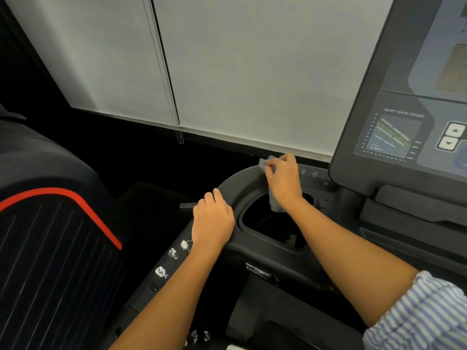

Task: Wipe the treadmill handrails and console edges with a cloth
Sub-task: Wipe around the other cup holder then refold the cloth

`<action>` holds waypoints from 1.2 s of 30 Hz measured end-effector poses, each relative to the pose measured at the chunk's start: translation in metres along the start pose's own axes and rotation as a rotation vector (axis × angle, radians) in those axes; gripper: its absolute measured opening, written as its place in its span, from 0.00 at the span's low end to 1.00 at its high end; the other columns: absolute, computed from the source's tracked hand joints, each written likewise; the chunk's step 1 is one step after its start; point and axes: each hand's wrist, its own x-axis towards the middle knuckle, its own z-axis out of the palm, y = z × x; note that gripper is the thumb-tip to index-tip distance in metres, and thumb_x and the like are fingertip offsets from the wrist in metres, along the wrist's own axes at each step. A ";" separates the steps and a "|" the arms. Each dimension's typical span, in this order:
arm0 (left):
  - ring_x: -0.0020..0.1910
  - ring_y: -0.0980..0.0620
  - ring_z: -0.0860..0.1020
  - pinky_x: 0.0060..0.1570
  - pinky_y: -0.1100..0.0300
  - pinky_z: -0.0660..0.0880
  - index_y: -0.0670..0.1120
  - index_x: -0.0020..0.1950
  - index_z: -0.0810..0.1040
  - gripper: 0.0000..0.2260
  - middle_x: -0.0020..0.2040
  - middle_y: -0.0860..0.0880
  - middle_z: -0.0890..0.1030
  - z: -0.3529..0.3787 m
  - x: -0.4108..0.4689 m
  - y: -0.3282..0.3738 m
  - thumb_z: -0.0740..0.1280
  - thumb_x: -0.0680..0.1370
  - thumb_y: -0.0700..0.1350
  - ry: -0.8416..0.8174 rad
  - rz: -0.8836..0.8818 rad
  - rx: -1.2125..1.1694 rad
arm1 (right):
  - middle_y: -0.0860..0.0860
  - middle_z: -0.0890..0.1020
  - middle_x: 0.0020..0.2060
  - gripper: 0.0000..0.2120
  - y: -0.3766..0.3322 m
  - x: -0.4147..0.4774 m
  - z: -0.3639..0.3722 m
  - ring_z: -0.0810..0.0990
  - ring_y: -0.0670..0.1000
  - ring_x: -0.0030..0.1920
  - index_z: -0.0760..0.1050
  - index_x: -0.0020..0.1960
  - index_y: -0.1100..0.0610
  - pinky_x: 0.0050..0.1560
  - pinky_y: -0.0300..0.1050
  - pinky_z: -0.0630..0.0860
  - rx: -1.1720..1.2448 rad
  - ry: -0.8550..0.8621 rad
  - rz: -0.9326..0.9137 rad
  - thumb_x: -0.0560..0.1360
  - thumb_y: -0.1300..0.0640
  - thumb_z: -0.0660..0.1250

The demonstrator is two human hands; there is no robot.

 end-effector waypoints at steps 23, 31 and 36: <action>0.38 0.40 0.79 0.35 0.51 0.76 0.32 0.58 0.75 0.17 0.44 0.37 0.79 0.004 0.000 0.000 0.57 0.76 0.42 0.070 0.018 -0.029 | 0.55 0.43 0.77 0.27 0.035 0.014 -0.022 0.39 0.58 0.76 0.43 0.77 0.52 0.74 0.53 0.37 -0.494 -0.434 0.045 0.82 0.45 0.43; 0.40 0.38 0.80 0.37 0.49 0.76 0.32 0.60 0.74 0.17 0.47 0.35 0.79 0.004 -0.001 -0.002 0.66 0.74 0.39 0.063 0.040 -0.049 | 0.55 0.44 0.77 0.26 0.045 0.006 -0.031 0.41 0.56 0.76 0.41 0.77 0.52 0.74 0.51 0.40 -0.545 -0.395 0.058 0.82 0.46 0.42; 0.40 0.38 0.80 0.37 0.49 0.76 0.32 0.60 0.73 0.17 0.47 0.35 0.79 0.003 -0.002 -0.002 0.65 0.74 0.39 0.063 0.038 -0.052 | 0.57 0.42 0.76 0.29 0.050 -0.012 -0.048 0.43 0.58 0.76 0.40 0.77 0.53 0.74 0.53 0.43 -0.511 -0.315 0.274 0.81 0.43 0.42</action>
